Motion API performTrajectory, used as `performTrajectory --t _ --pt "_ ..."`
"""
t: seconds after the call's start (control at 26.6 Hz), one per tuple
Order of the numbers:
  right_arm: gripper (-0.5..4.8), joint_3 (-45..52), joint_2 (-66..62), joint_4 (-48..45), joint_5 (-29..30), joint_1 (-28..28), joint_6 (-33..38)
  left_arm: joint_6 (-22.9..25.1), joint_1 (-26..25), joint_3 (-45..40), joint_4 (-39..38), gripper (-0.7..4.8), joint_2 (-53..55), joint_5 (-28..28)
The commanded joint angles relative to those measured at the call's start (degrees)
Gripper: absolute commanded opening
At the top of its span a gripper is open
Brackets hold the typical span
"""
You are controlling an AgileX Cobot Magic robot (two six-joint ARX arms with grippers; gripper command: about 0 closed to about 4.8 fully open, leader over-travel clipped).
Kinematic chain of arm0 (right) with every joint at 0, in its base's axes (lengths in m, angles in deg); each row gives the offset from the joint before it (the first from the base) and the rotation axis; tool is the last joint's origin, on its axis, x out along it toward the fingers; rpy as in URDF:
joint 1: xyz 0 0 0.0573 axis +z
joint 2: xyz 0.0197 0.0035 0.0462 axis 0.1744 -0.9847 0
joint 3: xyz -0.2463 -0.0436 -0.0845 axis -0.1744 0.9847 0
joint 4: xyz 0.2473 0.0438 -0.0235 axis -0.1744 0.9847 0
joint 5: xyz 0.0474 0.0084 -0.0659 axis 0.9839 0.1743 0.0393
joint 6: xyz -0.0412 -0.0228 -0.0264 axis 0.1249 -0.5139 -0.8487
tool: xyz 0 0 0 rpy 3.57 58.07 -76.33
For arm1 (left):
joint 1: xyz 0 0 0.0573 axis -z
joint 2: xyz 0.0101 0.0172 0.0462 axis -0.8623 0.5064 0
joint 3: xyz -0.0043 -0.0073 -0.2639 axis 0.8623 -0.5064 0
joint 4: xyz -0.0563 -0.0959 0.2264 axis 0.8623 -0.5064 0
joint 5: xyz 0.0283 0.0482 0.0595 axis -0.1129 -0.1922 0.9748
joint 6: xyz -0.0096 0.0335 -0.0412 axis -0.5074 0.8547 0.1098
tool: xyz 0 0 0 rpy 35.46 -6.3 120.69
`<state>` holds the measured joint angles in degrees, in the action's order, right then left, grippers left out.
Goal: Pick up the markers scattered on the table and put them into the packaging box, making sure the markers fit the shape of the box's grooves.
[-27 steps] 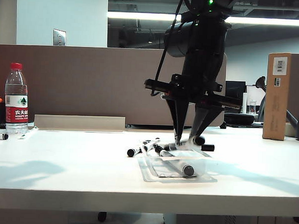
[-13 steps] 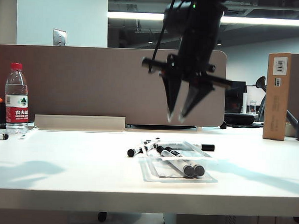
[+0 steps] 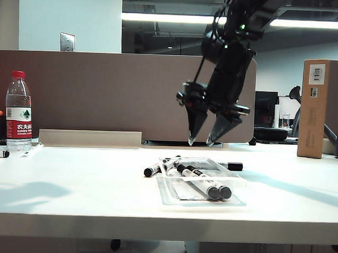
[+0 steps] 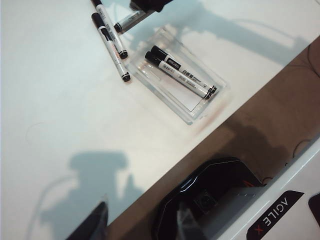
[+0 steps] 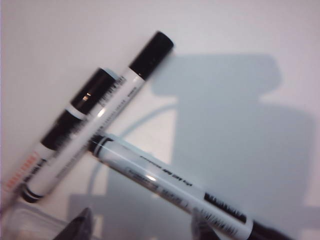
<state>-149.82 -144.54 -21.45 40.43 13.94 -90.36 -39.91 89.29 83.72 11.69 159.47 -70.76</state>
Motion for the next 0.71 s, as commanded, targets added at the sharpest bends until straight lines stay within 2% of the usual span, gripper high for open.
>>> performTrajectory --t 0.04,0.19,0.26,0.56,0.71 --pt "2.57 -2.34 -1.79 0.79 -1.70 0.00 -11.54 0.00 -0.11 0.15 0.26 1.79 -0.17 -0.04" --pt "2.66 -2.51 -2.82 0.81 -5.51 -0.04 -18.10 -0.17 -0.11 0.15 0.35 1.78 -0.17 -0.04" --pt "2.66 -2.49 -3.32 0.55 -7.34 -0.26 -18.93 -0.17 -0.11 0.15 0.33 1.78 -0.17 -0.04" --pt "2.66 -2.49 -4.35 1.75 -6.93 -1.01 -18.99 -0.17 -0.11 0.15 0.37 1.79 -0.17 -0.04" --pt "2.67 -2.49 -5.55 2.27 -6.99 -1.01 -22.23 -0.17 -0.11 0.15 0.70 1.78 -0.17 0.02"
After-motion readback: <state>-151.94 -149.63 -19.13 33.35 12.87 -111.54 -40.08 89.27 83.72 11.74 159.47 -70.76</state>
